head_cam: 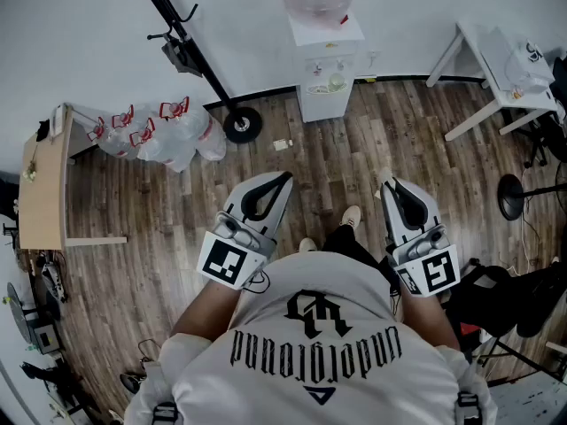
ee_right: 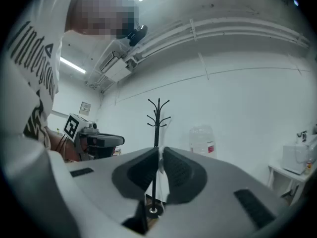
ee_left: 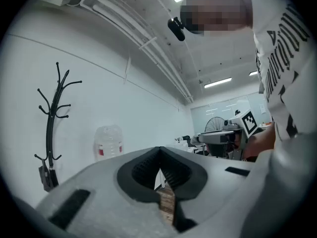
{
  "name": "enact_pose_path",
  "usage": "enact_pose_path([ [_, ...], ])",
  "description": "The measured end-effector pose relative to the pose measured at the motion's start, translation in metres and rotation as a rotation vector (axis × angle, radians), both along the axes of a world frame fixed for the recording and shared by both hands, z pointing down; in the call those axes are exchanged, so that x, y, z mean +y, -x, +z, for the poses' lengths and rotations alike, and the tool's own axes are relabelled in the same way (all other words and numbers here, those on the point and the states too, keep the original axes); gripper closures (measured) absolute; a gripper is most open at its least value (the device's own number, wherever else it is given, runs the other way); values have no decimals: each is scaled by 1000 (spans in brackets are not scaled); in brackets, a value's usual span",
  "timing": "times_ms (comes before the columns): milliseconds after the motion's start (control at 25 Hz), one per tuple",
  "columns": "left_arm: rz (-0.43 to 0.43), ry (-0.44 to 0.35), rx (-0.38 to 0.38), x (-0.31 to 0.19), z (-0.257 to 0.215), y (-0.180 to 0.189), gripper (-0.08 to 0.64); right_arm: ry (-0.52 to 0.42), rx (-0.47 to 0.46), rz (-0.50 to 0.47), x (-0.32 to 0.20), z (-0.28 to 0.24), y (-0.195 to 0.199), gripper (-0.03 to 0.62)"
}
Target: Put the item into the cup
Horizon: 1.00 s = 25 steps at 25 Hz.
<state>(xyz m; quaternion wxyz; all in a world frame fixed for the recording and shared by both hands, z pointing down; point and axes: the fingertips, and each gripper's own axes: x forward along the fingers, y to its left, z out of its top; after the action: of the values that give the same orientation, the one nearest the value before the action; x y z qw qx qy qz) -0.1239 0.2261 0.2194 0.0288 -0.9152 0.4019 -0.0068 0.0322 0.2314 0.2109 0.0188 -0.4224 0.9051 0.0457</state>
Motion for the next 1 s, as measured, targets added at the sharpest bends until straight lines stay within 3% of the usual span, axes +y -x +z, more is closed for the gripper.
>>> enact_pose_path([
  [560,-16,18,-14,-22,9,-22,552,6,16,-31,-27,8,-17,555],
  [1000,-44,55,-14,-81,23,-63,554,34,16,-64,-91,19,-57,554],
])
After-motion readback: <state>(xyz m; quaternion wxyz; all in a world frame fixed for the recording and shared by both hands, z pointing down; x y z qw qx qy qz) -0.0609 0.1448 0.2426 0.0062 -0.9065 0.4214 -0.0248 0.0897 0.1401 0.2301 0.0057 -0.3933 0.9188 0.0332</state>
